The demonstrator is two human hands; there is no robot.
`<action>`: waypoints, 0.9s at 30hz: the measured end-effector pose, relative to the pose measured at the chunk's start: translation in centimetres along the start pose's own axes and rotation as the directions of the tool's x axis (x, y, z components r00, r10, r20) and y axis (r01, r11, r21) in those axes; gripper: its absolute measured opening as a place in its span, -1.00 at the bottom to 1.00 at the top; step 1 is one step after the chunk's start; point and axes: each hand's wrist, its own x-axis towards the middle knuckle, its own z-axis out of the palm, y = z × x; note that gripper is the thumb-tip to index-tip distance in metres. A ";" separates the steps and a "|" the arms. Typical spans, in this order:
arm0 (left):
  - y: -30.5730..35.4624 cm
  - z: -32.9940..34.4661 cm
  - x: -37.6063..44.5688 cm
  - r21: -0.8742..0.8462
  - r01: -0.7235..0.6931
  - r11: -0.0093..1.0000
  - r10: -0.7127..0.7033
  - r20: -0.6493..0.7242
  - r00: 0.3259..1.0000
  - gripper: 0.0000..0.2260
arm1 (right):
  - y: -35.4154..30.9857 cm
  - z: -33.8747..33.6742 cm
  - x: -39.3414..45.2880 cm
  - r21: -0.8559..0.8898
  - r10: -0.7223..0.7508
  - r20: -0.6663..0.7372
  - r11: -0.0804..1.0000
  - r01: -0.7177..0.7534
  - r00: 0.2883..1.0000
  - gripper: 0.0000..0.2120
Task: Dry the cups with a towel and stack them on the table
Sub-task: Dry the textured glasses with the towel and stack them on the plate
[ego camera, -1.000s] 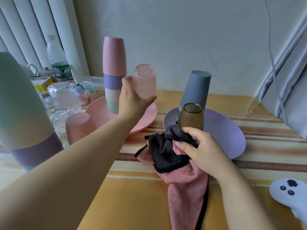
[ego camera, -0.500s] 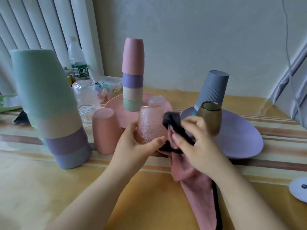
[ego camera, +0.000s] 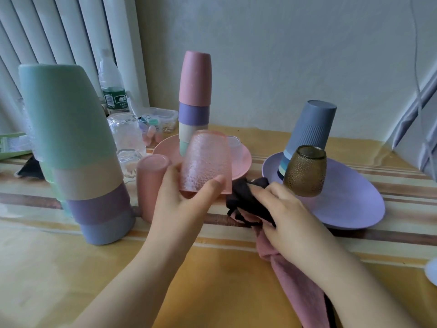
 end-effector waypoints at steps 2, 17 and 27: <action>-0.1 -0.2 0.1 -0.094 -0.013 0.995 0.013 0.000 1.000 -0.63 | -0.1 1.0 0.1 -0.059 -0.054 -0.091 0.997 0.048 0.994 -0.19; -2.3 0.9 0.6 0.176 0.261 0.949 -0.265 0.002 0.964 -0.60 | 2.0 -2.4 -0.6 0.135 0.267 0.353 0.934 -0.331 0.897 -0.83; -1.5 1.3 0.2 0.062 0.253 0.965 -0.257 0.075 0.963 -0.55 | 0.1 -1.6 0.3 0.299 0.413 -0.208 0.890 -0.345 0.887 -0.73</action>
